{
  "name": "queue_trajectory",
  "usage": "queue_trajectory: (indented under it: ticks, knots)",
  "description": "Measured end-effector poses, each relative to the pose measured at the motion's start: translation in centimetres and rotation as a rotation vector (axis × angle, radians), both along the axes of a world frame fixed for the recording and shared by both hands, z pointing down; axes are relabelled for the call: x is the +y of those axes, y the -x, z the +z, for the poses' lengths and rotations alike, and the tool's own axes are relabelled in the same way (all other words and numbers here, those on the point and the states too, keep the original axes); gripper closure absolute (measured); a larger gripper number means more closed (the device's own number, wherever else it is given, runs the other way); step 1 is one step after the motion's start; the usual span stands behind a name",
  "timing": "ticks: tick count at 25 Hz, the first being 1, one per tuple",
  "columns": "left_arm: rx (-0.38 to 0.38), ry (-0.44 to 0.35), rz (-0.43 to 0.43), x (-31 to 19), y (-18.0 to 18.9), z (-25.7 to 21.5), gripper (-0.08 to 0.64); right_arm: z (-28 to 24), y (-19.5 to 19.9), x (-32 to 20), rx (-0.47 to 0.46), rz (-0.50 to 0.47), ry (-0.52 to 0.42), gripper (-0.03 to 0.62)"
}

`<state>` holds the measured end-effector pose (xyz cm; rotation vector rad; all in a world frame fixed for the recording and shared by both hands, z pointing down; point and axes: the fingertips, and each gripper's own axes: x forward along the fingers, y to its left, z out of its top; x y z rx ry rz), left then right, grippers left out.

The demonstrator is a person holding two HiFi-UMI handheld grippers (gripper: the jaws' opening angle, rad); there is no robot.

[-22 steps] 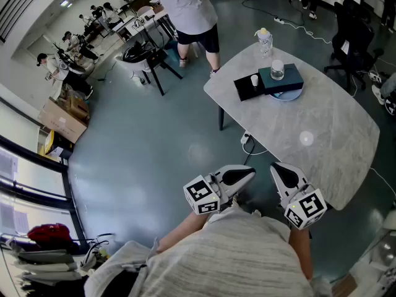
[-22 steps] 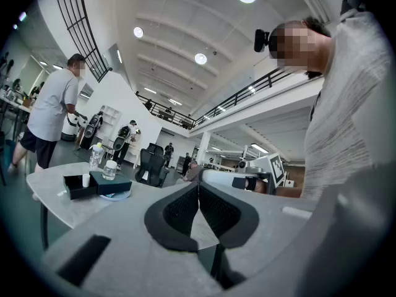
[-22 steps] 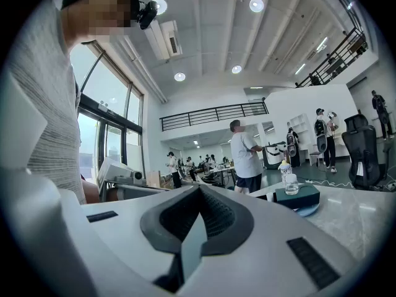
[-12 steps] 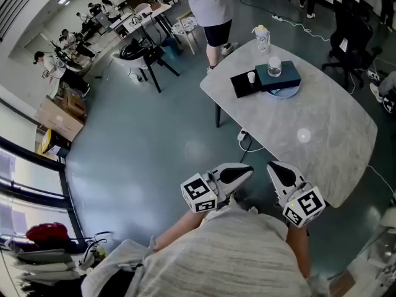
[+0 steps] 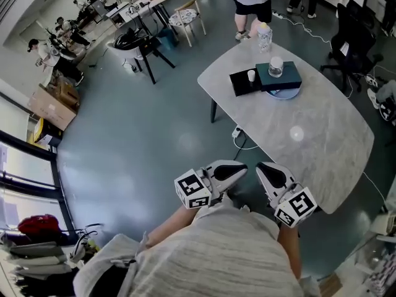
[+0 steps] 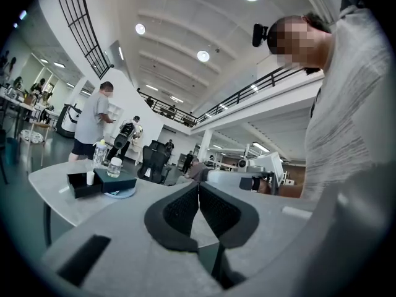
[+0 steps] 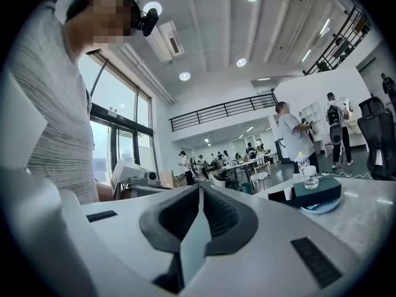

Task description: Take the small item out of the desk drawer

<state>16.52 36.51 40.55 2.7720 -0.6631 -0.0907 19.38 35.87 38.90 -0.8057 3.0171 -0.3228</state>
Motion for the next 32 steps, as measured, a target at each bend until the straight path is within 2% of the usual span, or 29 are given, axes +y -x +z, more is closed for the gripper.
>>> queue_trajectory:
  ticks: [8,21,26,32]
  knots:
    - [0.018,0.009,-0.02,-5.8,4.7,-0.1,0.543,0.1,4.4,-5.8,0.009,-0.002,0.016,0.581]
    - [0.061,-0.016,-0.043,-16.6,14.1,-0.3,0.543,-0.1,13.7,-15.8,0.056,0.001,-0.014,0.581]
    - [0.075,-0.009,-0.029,-18.8,15.7,0.1,0.543,0.8,16.0,-17.1,0.083,-0.003,0.004,0.581]
    - [0.089,0.005,-0.052,-21.1,16.0,0.7,0.543,1.8,16.4,-19.2,0.106,-0.033,0.026,0.58]
